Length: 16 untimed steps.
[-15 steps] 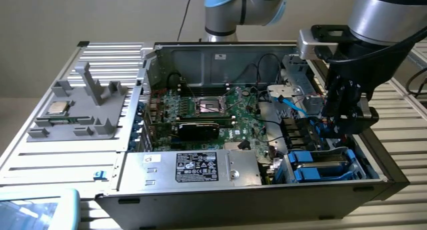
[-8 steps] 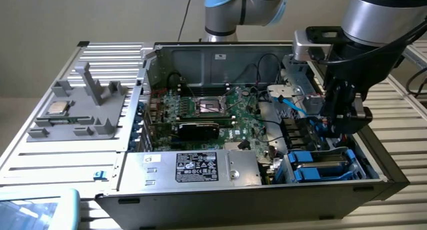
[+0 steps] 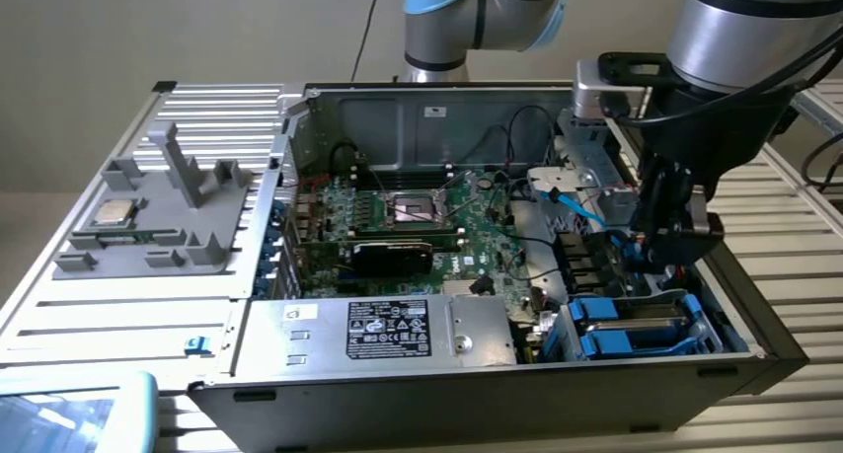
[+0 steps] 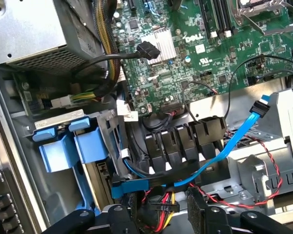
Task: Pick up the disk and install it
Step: 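Insert the first disk wire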
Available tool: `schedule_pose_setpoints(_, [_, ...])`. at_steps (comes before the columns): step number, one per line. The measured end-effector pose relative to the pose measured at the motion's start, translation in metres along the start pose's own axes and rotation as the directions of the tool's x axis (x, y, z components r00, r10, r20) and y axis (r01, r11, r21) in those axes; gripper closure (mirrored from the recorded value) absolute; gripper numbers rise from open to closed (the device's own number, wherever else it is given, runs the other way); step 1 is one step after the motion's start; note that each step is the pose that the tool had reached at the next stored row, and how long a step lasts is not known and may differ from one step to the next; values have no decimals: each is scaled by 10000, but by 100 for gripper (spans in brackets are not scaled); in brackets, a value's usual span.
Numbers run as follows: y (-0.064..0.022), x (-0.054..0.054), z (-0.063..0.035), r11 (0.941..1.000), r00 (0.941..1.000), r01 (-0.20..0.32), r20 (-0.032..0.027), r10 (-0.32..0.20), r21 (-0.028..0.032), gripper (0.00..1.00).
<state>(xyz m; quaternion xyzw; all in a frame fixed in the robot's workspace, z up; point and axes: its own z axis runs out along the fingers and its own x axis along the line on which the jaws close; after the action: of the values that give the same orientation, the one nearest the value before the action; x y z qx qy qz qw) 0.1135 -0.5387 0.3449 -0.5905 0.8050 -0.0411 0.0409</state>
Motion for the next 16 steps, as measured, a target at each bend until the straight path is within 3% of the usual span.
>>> schedule_pose_setpoints(7, [5, 2, 9, 9993, 9993, -382, -25, 382, 1, 48])
schedule_pose_setpoints(9, [5, 1, 10, 9993, 9993, -385, -25, 385, 1, 62])
schedule_pose_setpoints(16, [55, -31, 5, 9993, 9993, -386, -17, 386, 22, 65])
